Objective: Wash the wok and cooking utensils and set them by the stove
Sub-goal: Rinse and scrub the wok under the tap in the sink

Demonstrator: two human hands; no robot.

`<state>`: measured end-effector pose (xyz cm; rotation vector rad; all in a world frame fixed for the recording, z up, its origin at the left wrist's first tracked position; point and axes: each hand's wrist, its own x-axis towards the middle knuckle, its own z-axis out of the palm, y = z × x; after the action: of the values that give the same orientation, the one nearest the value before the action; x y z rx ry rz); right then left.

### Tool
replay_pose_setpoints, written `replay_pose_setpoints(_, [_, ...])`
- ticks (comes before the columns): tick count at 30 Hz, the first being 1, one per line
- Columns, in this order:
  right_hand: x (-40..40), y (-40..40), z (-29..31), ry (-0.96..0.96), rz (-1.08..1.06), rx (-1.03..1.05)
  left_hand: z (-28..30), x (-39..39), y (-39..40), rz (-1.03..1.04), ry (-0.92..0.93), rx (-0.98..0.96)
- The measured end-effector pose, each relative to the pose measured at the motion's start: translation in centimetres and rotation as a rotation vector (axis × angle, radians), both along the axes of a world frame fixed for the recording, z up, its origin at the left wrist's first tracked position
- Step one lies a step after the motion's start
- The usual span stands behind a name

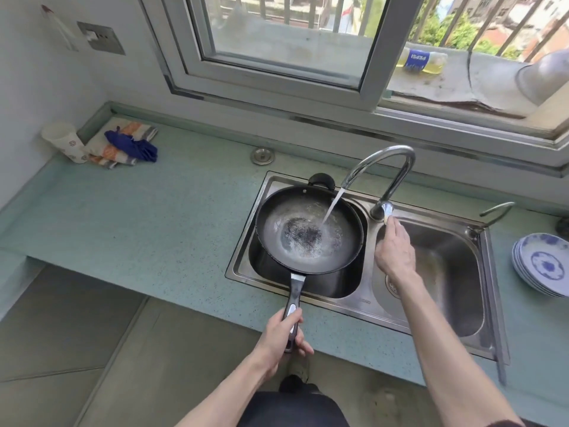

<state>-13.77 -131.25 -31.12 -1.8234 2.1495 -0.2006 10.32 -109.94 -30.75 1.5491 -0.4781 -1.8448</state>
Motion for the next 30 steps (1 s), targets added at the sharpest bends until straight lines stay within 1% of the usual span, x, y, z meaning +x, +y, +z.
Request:
replay_pose_setpoints(4, [-1.7,-3.4,-0.3,0.151,0.196,0.234,-0.4,0.0,-0.1,0.025,-0.020,0.016])
replay_pose_setpoints(6, [-1.8,-3.3,-1.2,0.187,0.243,0.292,-0.6,-0.1,-0.1,0.041,-0.037,0.018])
replay_pose_setpoints(8, [-1.9,-2.7,-2.0,0.209,0.265,0.279,-1.0,-0.3,0.0,0.069,-0.055,0.021])
replay_pose_setpoints(14, [-2.7,-2.0,-2.8,0.192,0.374,0.255,-1.5,-1.4,-0.1,0.138,-0.100,0.041])
replay_pose_setpoints(16, [-2.6,-1.1,-3.1,0.131,0.306,0.137,-1.6,-1.6,-0.3,0.135,-0.088,0.049])
replay_pose_setpoints(17, [-2.1,-0.1,-3.3,0.047,0.234,0.034,-1.5,-1.6,-0.5,0.125,-0.085,0.052])
replay_pose_setpoints(19, [0.1,3.1,-3.6,-0.213,0.026,-0.191,-1.3,-1.6,-0.9,0.100,-0.090,0.065])
replay_pose_setpoints(20, [1.5,5.1,-3.7,-0.349,-0.076,-0.223,-1.4,-1.6,-1.0,0.088,-0.078,0.074])
replay_pose_setpoints(21, [3.0,7.1,-3.5,-0.460,-0.146,-0.154,-1.4,-1.7,-1.1,0.081,-0.054,0.086])
replay_pose_setpoints(22, [4.5,8.8,-3.0,-0.546,-0.166,0.006,-1.5,-1.8,-1.2,0.079,-0.029,0.097])
replay_pose_setpoints(25, [8.4,11.7,-1.1,-0.729,-0.030,0.652,-1.3,-2.2,-1.2,0.047,-0.047,0.085])
replay_pose_setpoints(26, [9.5,12.0,-0.8,-0.803,-0.006,0.785,-1.1,-2.3,-1.1,0.029,-0.087,0.062])
replay_pose_setpoints(27, [10.5,12.1,-0.7,-0.873,-0.015,0.845,-0.9,-2.4,-1.0,0.015,-0.138,0.033])
replay_pose_setpoints(28, [11.3,11.9,-0.8,-0.936,-0.067,0.859,-0.8,-2.4,-1.0,0.009,-0.182,0.004])
replay_pose_setpoints(30, [12.6,11.4,-1.5,-1.055,-0.238,0.880,-0.3,-2.6,-0.9,0.011,-0.223,-0.043])
